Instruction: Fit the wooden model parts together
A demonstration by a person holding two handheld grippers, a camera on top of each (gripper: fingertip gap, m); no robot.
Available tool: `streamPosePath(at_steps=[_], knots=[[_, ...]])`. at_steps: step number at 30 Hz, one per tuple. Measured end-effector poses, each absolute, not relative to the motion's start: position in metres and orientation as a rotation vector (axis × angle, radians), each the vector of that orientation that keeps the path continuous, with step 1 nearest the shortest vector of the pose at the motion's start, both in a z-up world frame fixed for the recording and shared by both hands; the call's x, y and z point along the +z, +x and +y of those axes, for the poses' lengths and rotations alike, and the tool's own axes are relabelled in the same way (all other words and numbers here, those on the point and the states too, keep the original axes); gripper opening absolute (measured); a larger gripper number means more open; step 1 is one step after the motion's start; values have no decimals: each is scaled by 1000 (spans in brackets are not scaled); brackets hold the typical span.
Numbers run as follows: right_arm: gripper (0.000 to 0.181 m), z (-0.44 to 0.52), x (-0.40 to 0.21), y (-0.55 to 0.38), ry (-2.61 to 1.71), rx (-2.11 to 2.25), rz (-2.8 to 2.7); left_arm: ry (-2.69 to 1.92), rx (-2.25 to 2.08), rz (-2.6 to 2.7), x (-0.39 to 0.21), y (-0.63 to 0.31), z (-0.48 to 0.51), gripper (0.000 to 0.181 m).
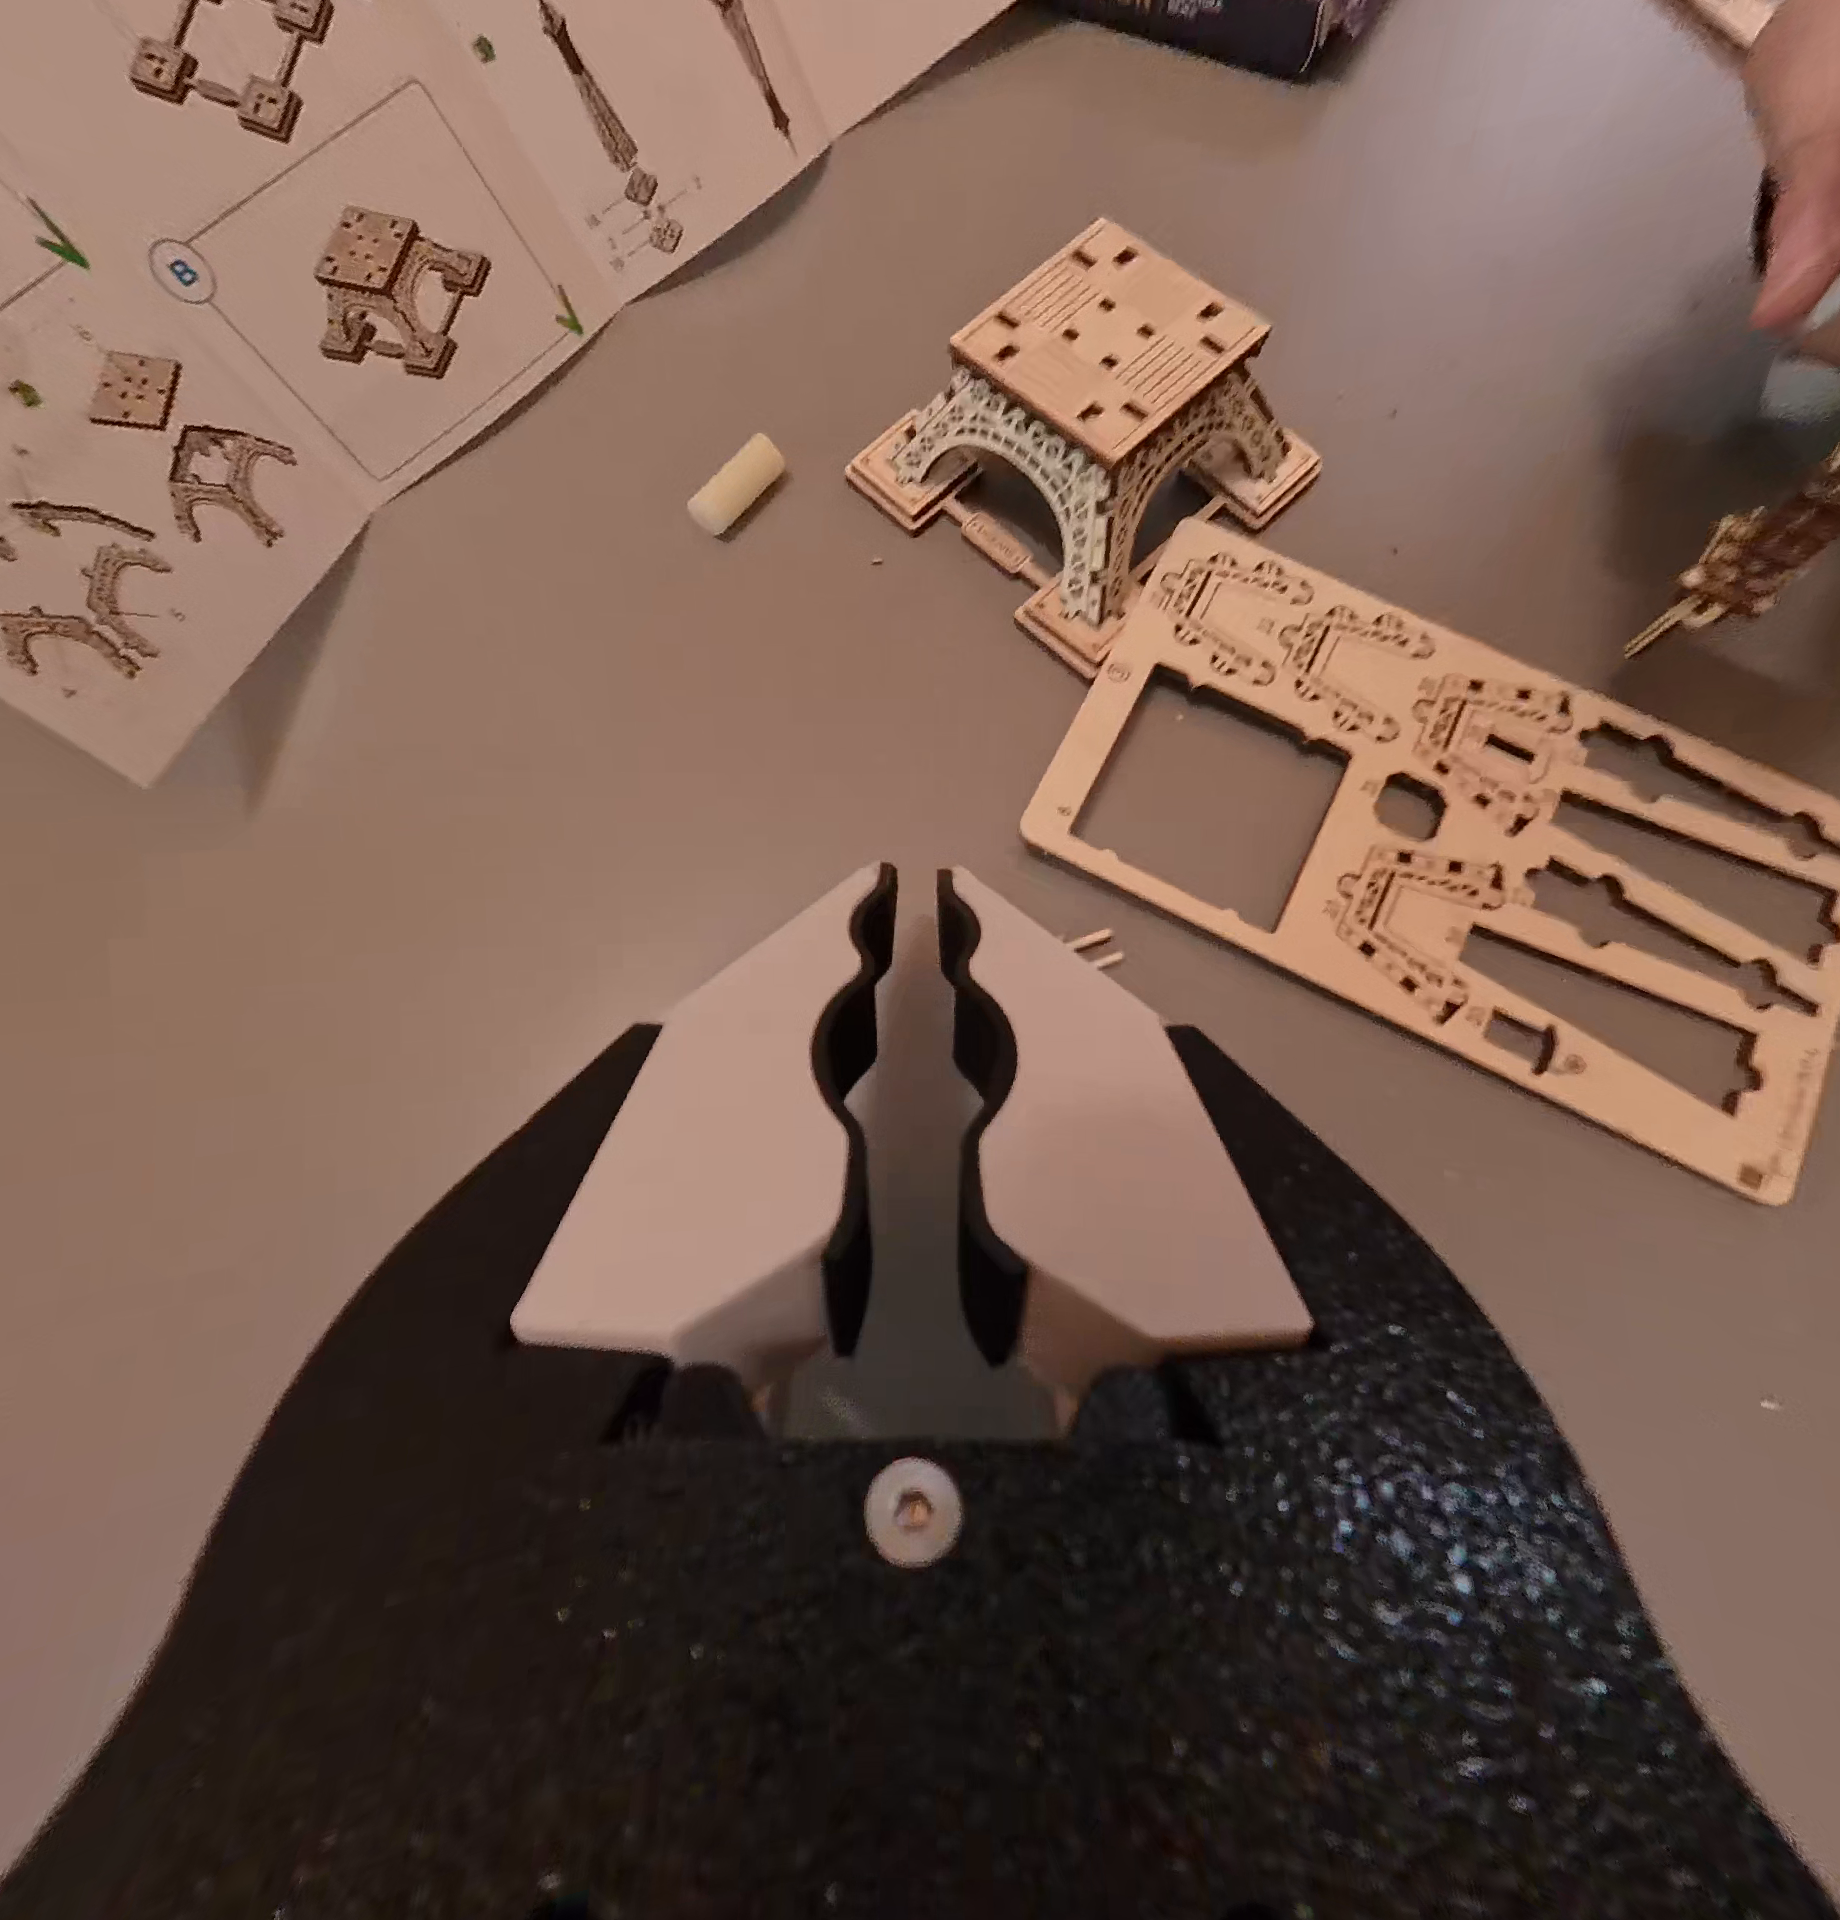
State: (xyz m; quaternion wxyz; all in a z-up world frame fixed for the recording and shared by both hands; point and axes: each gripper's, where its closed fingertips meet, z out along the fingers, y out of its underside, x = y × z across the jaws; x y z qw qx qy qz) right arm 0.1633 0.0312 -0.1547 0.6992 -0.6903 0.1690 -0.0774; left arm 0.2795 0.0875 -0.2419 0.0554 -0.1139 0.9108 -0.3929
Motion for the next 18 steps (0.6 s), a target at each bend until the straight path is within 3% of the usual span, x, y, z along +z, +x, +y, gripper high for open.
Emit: streamPosePath(at_steps=[18], knots=[[16, 30, -152, 164, -1522, -180, 380, -467, -1168, 2803, -247, 284, 99, 0]])
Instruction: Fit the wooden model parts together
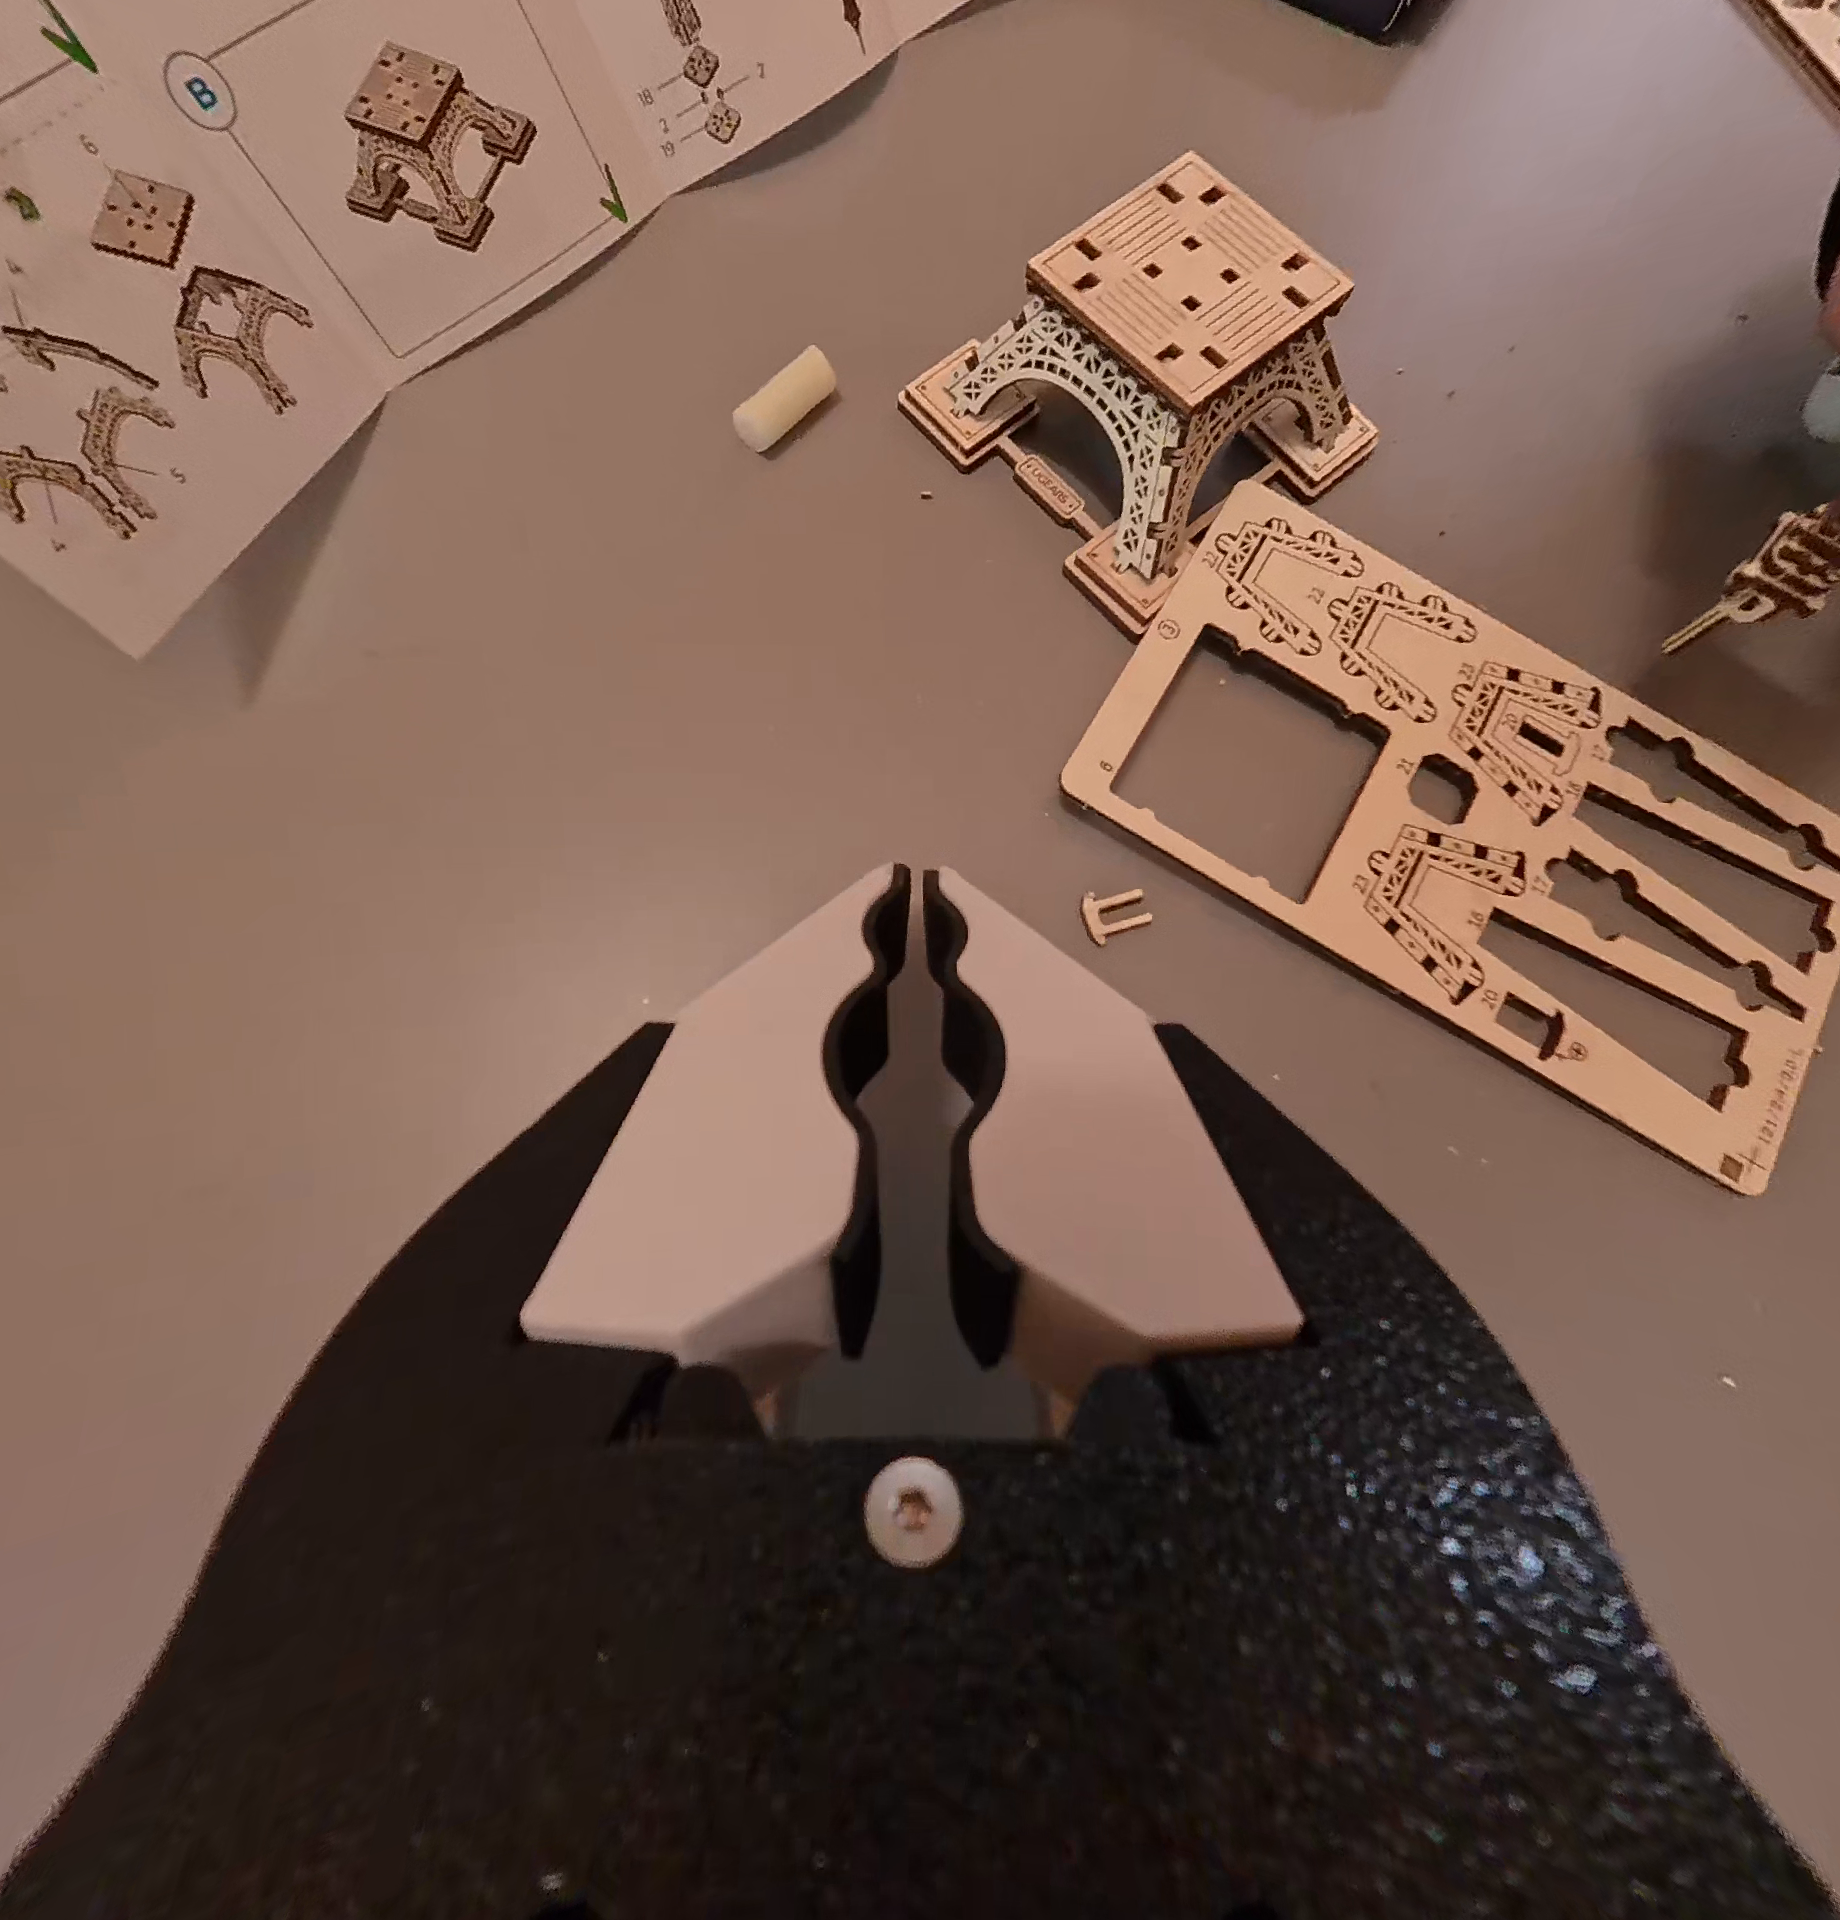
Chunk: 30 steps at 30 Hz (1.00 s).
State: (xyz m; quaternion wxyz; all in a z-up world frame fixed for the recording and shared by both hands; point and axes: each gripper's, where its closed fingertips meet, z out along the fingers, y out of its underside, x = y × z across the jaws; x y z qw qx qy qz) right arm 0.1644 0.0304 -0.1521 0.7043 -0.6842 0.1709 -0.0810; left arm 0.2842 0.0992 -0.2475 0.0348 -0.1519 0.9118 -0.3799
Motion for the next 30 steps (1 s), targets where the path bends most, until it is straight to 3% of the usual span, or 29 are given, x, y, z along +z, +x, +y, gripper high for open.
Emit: streamPosePath(at_steps=[30], knots=[[17, 29, -152, 167, -1514, -185, 388, -435, -1188, 2770, -245, 286, 97, 0]])
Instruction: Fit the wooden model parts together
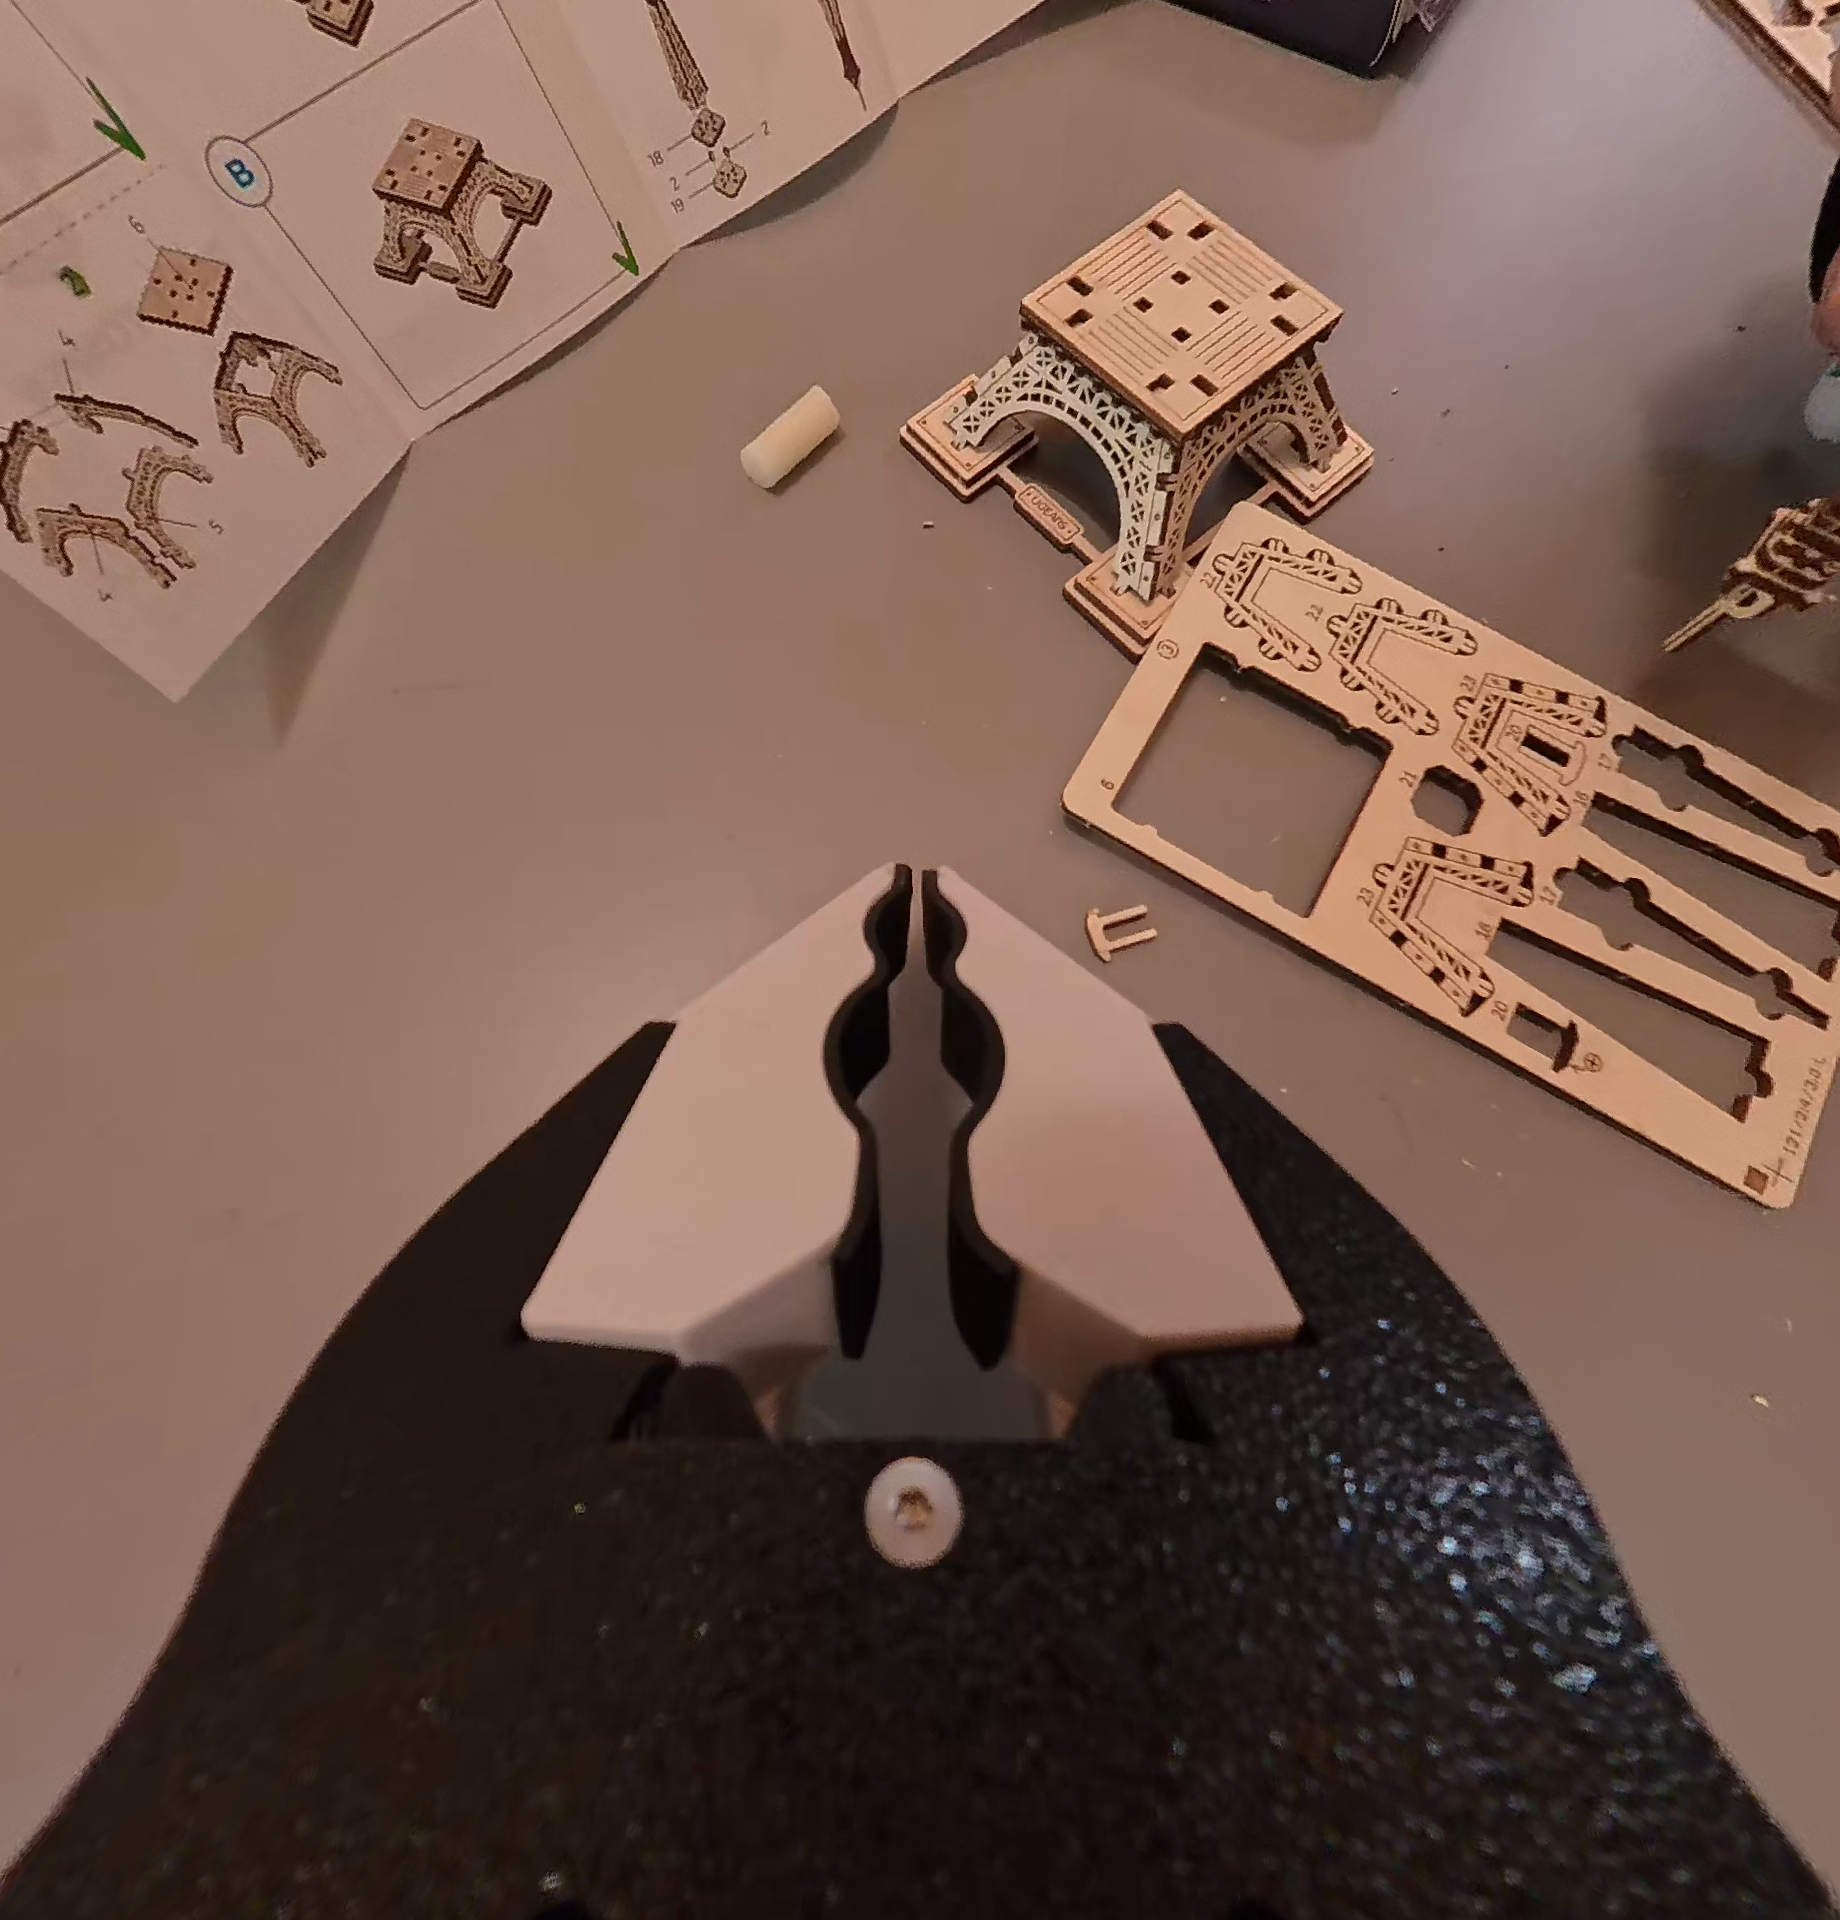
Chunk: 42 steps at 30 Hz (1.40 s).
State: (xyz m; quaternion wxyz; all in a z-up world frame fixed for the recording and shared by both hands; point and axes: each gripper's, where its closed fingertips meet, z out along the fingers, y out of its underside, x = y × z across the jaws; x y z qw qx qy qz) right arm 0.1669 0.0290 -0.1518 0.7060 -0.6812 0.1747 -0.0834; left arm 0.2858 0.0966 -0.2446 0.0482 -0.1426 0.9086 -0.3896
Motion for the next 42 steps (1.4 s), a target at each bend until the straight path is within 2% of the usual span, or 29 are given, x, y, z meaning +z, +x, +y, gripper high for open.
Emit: streamPosePath(at_steps=[12, 18, 28, 37, 42], knots=[[17, 23, -151, 170, -1506, -198, 402, -449, -1204, 2710, -240, 292, 96, 0], [16, -14, -131, 181, -1433, -292, 446, -512, -1329, 2561, -220, 307, 102, 2], [16, -82, -95, 214, -1376, -472, 441, -638, -1455, 2085, -183, 351, 133, 24], [17, -135, -97, 221, -1281, -581, 534, -860, -1759, 1977, -167, 354, 139, 41], [17, -144, -113, 223, -1312, -589, 572, -894, -1704, 2044, -184, 353, 136, 49]])
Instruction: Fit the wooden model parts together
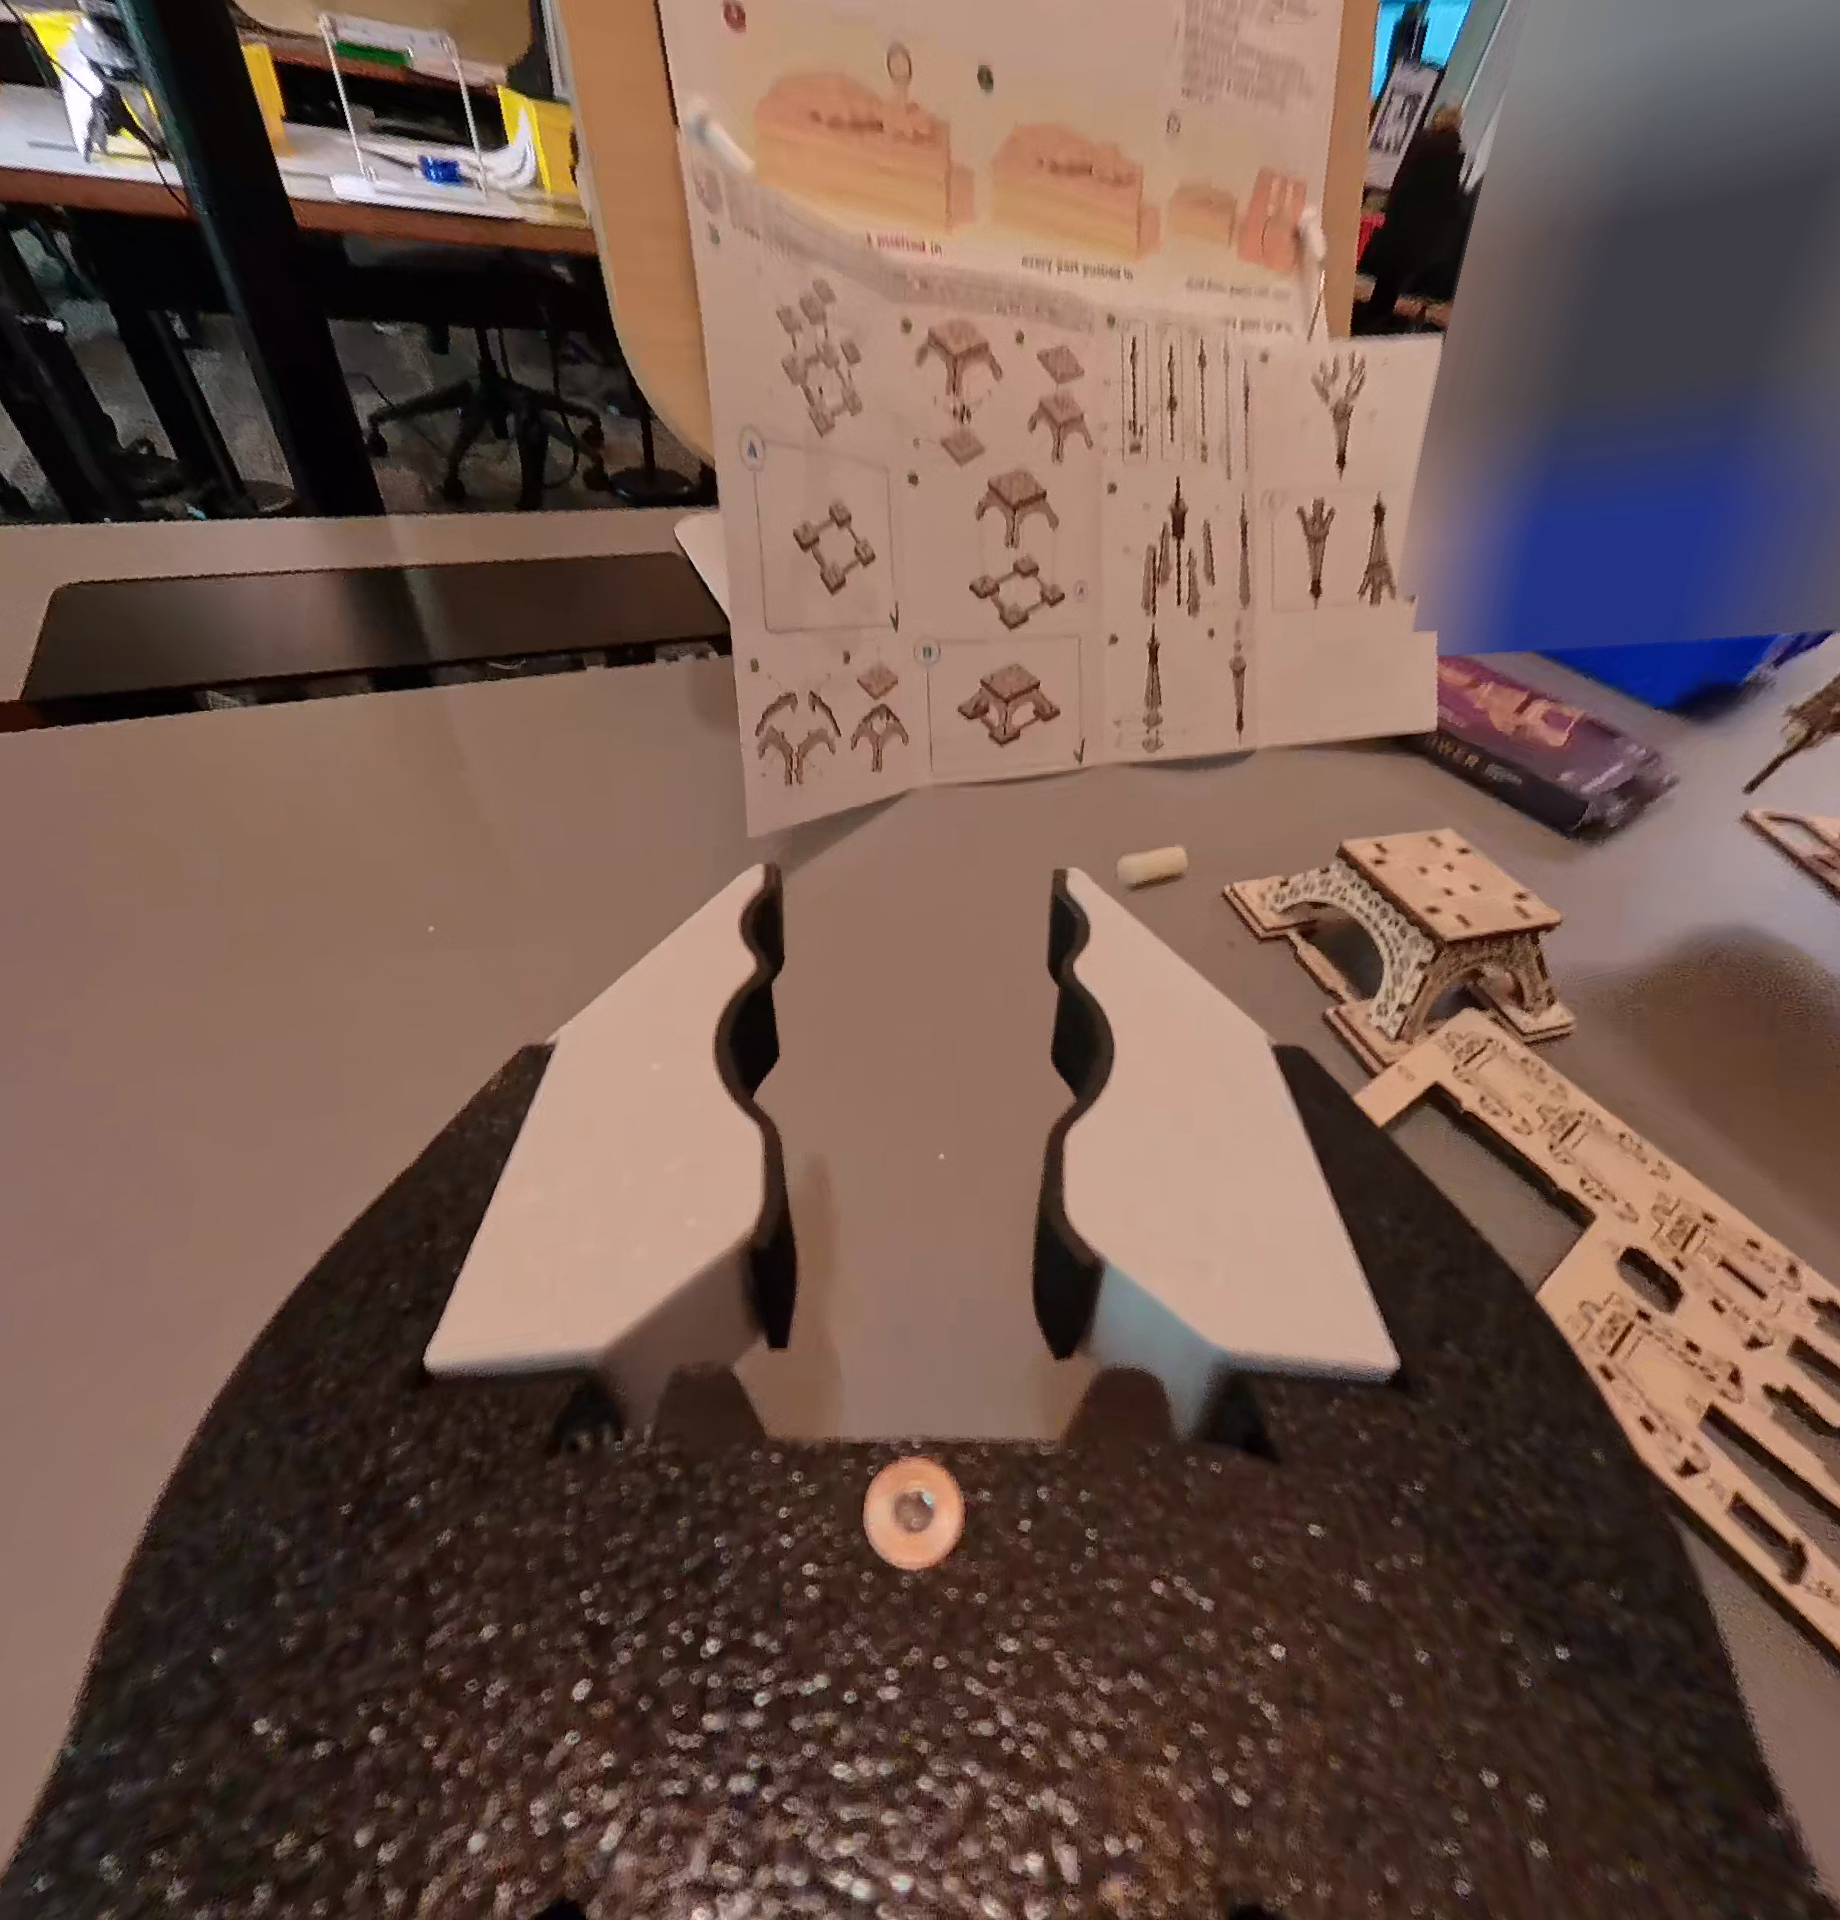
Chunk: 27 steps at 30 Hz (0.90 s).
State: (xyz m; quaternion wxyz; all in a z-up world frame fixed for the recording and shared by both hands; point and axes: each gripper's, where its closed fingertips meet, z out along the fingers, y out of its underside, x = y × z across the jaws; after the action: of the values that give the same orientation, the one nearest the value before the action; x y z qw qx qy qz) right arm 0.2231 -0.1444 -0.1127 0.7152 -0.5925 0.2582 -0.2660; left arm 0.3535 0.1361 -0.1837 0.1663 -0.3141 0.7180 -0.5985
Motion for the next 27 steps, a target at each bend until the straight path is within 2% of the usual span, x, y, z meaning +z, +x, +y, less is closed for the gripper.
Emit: streamPosePath(at_steps=[9, 25, 27], knots=[[17, -147, -119, 228, -1279, -557, 603, -840, -1574, 2139, -201, 350, 129, 51], [16, -140, -126, 226, -1340, -573, 601, -788, -1527, 2224, -210, 341, 121, 32], [17, -140, -126, 226, -1336, -570, 605, -783, -1520, 2272, -214, 337, 117, 25]])
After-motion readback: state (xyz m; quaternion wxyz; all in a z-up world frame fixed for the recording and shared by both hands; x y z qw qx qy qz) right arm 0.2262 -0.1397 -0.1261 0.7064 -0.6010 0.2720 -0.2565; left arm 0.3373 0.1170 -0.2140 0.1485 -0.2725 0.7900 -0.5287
